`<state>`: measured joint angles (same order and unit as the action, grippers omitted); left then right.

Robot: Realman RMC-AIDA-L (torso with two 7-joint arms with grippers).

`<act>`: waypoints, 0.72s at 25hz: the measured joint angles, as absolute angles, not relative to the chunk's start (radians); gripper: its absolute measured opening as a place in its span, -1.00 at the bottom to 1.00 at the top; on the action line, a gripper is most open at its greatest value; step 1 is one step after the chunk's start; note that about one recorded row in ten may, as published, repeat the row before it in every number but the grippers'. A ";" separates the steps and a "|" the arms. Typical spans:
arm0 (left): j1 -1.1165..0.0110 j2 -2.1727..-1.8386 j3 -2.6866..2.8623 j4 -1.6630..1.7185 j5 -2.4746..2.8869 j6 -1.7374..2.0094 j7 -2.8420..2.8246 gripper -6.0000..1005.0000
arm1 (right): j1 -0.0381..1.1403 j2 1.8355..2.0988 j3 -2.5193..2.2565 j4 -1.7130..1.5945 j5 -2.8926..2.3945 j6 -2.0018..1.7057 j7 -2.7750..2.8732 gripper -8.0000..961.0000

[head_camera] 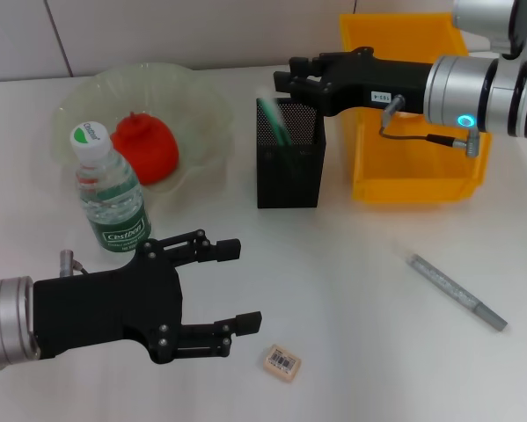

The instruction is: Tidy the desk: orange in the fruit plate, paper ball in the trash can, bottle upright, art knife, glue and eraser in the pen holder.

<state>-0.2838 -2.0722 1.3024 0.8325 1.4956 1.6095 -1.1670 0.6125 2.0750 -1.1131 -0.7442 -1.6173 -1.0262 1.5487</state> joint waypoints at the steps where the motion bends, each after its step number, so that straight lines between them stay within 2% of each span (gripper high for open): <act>1: -0.284 -2.072 1.302 0.833 1.496 1.610 -1.167 0.62 | 0.614 2.074 -1.119 -0.744 -1.617 -1.026 1.552 -0.53; 9: -0.285 -2.072 1.302 0.833 1.496 1.611 -1.167 0.62 | 0.618 2.073 -1.132 -0.766 -1.618 -1.029 1.558 -0.13; 15: -0.285 -2.071 1.302 0.833 1.496 1.611 -1.167 0.62 | 0.608 2.075 -1.129 -0.805 -1.618 -1.047 1.555 0.30; 18: -0.285 -2.070 1.302 0.833 1.498 1.611 -1.167 0.62 | 0.601 2.075 -1.123 -0.829 -1.618 -1.071 1.552 0.36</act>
<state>-0.2853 -2.0701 1.3020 0.8329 1.4976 1.6107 -1.1674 0.6014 2.0749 -1.1231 -0.8295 -1.6184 -1.0706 1.5518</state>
